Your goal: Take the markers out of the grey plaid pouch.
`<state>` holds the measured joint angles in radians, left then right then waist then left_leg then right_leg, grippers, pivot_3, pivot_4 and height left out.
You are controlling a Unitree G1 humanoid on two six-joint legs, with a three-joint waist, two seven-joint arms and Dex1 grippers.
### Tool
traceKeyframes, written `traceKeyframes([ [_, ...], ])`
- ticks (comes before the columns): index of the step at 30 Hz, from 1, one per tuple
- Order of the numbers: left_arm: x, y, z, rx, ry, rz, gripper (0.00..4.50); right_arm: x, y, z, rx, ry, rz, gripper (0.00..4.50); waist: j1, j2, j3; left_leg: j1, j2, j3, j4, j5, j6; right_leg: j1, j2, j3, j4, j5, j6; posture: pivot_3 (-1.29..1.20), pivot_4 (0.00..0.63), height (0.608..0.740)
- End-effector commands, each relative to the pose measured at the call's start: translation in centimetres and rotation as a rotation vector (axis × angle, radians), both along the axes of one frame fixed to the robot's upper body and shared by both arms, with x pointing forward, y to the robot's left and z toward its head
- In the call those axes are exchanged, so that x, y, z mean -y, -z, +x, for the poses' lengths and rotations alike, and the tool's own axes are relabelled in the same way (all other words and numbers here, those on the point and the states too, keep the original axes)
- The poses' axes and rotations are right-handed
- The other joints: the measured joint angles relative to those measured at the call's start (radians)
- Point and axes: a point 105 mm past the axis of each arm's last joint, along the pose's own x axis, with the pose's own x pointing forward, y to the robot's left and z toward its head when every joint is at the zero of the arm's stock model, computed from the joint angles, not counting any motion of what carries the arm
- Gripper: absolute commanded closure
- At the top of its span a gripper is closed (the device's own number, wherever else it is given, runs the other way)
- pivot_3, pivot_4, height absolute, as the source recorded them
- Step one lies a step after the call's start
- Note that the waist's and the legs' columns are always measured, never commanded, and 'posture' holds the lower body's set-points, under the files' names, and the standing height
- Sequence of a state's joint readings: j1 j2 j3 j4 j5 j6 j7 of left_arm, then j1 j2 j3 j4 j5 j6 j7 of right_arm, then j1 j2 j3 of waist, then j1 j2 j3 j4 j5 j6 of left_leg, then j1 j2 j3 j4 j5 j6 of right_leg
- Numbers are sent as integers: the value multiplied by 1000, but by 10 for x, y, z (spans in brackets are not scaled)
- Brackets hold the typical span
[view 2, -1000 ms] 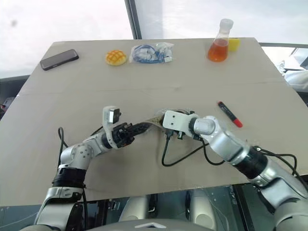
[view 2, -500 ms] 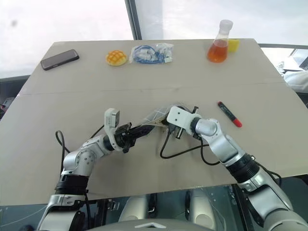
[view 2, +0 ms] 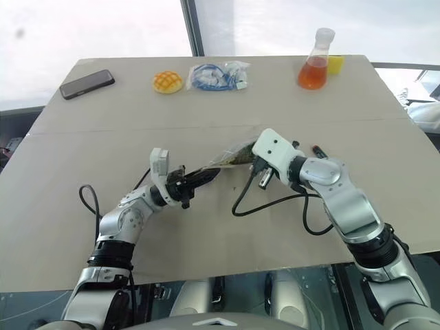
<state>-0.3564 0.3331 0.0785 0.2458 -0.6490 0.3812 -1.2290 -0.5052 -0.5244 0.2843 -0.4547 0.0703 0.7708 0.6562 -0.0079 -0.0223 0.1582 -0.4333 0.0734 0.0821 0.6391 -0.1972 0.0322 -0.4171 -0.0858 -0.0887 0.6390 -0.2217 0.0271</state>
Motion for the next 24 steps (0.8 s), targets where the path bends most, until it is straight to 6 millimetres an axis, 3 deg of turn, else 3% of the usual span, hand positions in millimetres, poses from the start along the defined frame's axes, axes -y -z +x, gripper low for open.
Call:
traceKeyframes([
  [1, 0, -12, -6, 35, 55, -17, 4500, -7, -12, 1, 18, -22, 55, 4230, -1, 0, 0, 0, 0, 0, 0, 0, 0, 0, 0, 0, 0, 0, 0, 0, 150, 740],
  [4, 5, -11, -17, 43, 125, -1, 4500, -16, 3, 10, -14, -28, 32, 3221, -4, 0, 0, 0, 0, 0, 0, 0, 0, 0, 0, 0, 0, 0, 0, 0, 150, 740],
  [6, 10, -13, -22, 47, 161, -6, 4500, -22, 15, 12, -68, -45, 28, 2289, -5, 0, 0, 1, 0, 0, 0, 0, 0, 0, 0, 0, 0, 0, 0, 0, 150, 740],
  [10, 19, -19, -33, 46, 236, -23, 4500, -27, 27, 15, -119, -51, 32, 2289, -2, 0, 0, -1, 0, 0, 0, 0, 0, 0, 0, 0, 0, 1, -1, 0, 150, 740],
  [13, 20, -28, -42, -4, 295, -72, 4500, -21, 27, 3, -149, -81, -15, 2289, -2, 1, 1, -1, 0, 0, 0, 0, 0, 0, 0, 0, 0, 1, -1, 0, 150, 740],
  [17, 6, -46, -34, -186, 283, -251, 4500, 0, 19, -27, -167, -157, -195, 2289, 0, 2, 2, -1, 0, -2, -1, 0, 0, 0, 0, 0, -1, 0, 1, 0, 150, 740],
  [20, 0, -41, -25, -257, 228, -270, 4500, 7, 18, -23, -126, -133, -306, 2289, -5, 2, 2, 0, 0, -2, 0, 0, 0, 1, 0, -1, -1, -1, 1, 0, 150, 740],
  [24, -2, -22, -23, -290, 199, -201, 4500, -1, 32, -13, -45, -163, -433, 2289, -7, 2, 2, 1, 0, -5, 0, 0, 0, 1, 2, -1, -1, -1, 0, 0, 150, 740],
])
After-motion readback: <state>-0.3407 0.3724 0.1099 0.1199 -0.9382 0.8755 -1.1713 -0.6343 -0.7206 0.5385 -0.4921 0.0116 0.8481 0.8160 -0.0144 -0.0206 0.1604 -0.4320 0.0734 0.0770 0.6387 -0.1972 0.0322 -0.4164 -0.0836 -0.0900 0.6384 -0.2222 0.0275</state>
